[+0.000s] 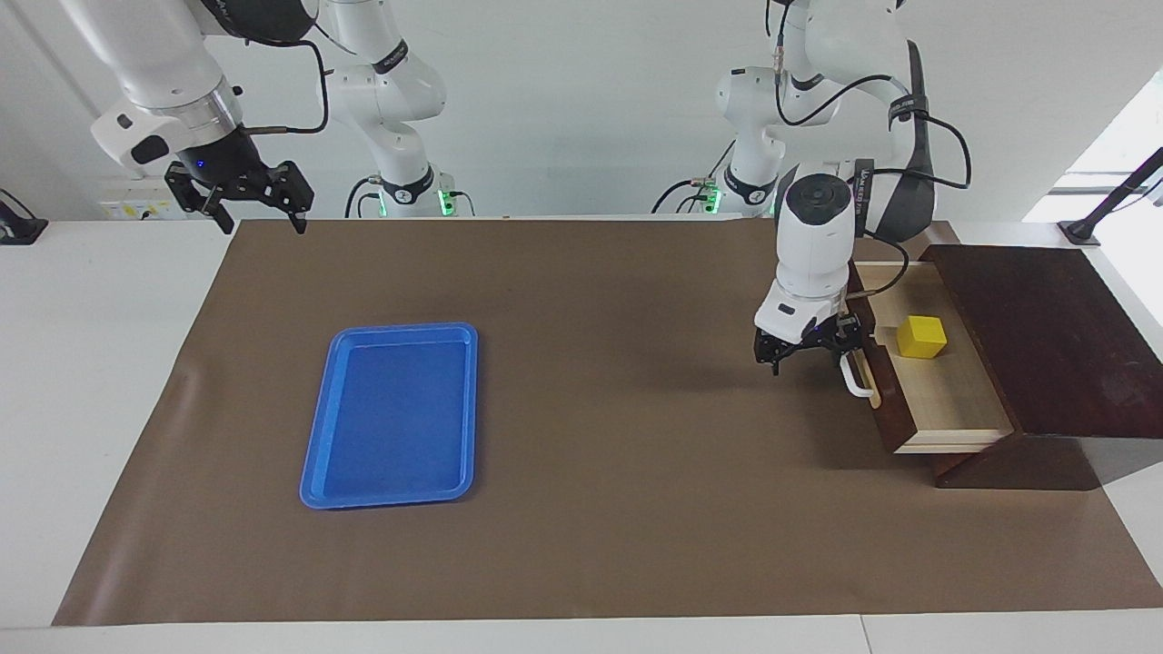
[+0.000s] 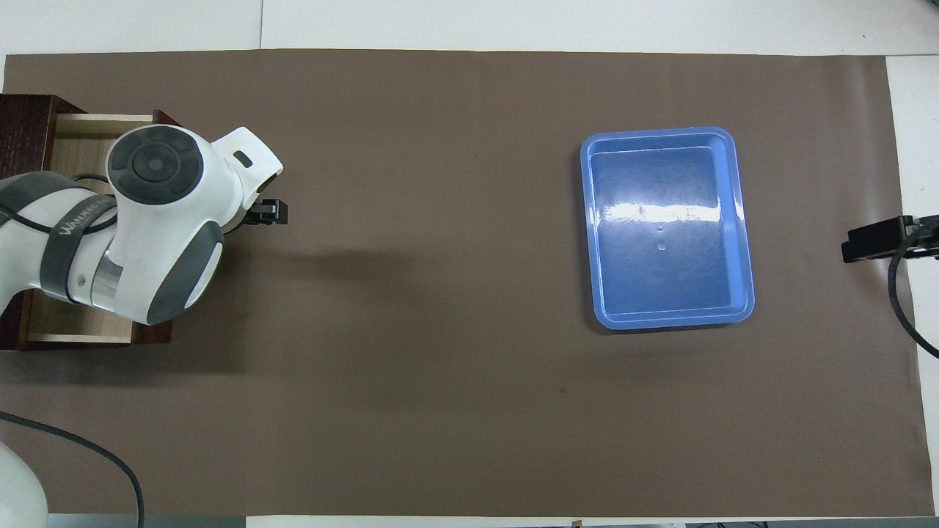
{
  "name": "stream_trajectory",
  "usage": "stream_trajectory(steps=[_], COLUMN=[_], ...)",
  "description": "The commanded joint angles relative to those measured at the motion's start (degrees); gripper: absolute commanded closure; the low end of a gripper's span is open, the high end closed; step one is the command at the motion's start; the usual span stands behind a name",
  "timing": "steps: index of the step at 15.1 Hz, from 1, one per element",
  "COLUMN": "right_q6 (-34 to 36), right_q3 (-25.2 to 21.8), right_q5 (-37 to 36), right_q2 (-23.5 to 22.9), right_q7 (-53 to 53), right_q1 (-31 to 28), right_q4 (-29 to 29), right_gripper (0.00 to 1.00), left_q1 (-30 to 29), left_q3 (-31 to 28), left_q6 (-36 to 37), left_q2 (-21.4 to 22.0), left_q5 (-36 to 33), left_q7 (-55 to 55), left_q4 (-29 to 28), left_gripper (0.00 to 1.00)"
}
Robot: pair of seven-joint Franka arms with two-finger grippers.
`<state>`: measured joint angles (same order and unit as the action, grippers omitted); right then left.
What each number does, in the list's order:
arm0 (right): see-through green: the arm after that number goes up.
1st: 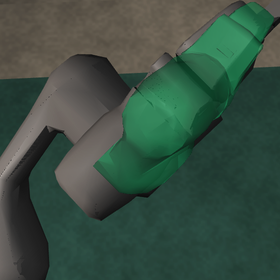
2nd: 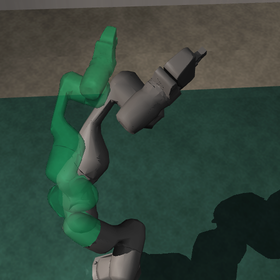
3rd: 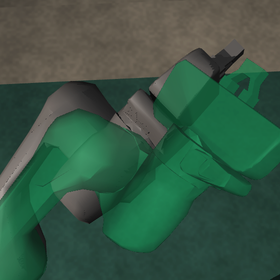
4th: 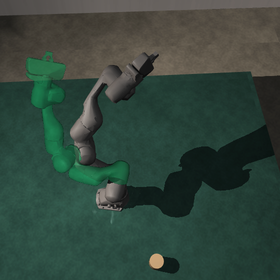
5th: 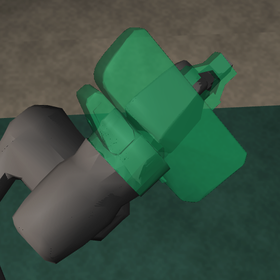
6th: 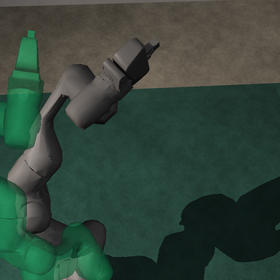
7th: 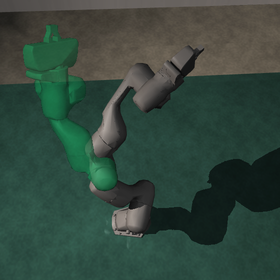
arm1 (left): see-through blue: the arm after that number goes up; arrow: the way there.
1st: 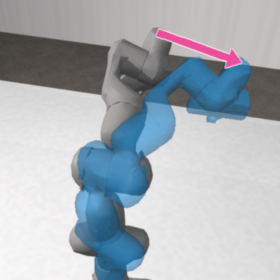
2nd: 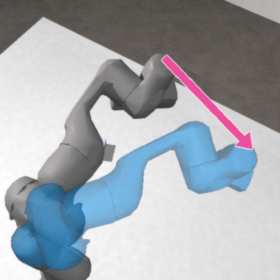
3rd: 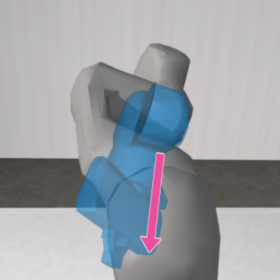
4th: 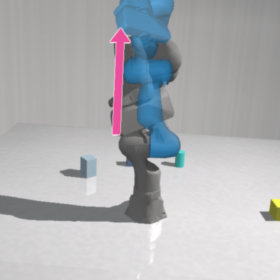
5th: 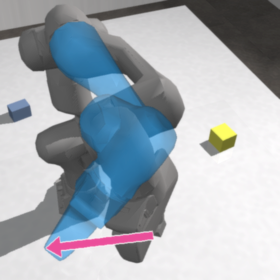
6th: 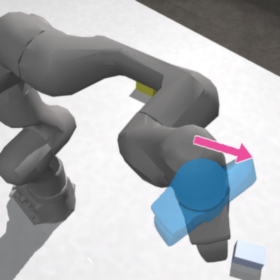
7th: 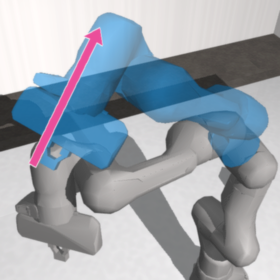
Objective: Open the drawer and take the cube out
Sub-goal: 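Lower the left gripper into the drawer and grasp the yellow cube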
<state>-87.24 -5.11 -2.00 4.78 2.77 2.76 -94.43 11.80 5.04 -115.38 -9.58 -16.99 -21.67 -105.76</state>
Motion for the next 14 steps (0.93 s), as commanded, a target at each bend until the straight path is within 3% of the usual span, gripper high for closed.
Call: stream_trajectory(steps=[1, 3, 8, 11, 14], right_q6=[1.02, 1.02, 1.02, 1.11, 1.02], right_q3=[0.19, 0.19, 0.19, 0.19, 0.28], right_q5=[1.04, 0.95, 1.04, 1.04, 1.12], right_q2=[0.14, 0.14, 0.14, 0.14, 0.58], right_q7=[-0.49, -0.49, -0.49, -0.4, 0.21], right_q1=[-0.47, -0.47, -0.29, -0.12, 0.14], right_q4=[0.3, 0.3, 0.21, 0.21, -0.57], right_gripper=[0.0, 0.0, 0.0, 0.0, 0.0], left_q1=[-0.55, -1.95, -9.33, -12.32, -12.77], left_q3=[-0.64, -2.22, -3.81, -3.81, -3.9], left_q6=[13.91, 18.07, 18.17, 15.8, 8.37], left_q2=[-4.03, -3.87, -1.23, 0.43, 4.64], left_q5=[5.19, 6.96, 8.81, 8.72, 8.64], left_q7=[-0.04, -0.3, -12.65, -27.33, -37.46], left_q4=[15.97, 19.26, 18.13, 14.54, 4.37], left_gripper=[0.0, 0.0, 0.0, 0.0, 0.0])
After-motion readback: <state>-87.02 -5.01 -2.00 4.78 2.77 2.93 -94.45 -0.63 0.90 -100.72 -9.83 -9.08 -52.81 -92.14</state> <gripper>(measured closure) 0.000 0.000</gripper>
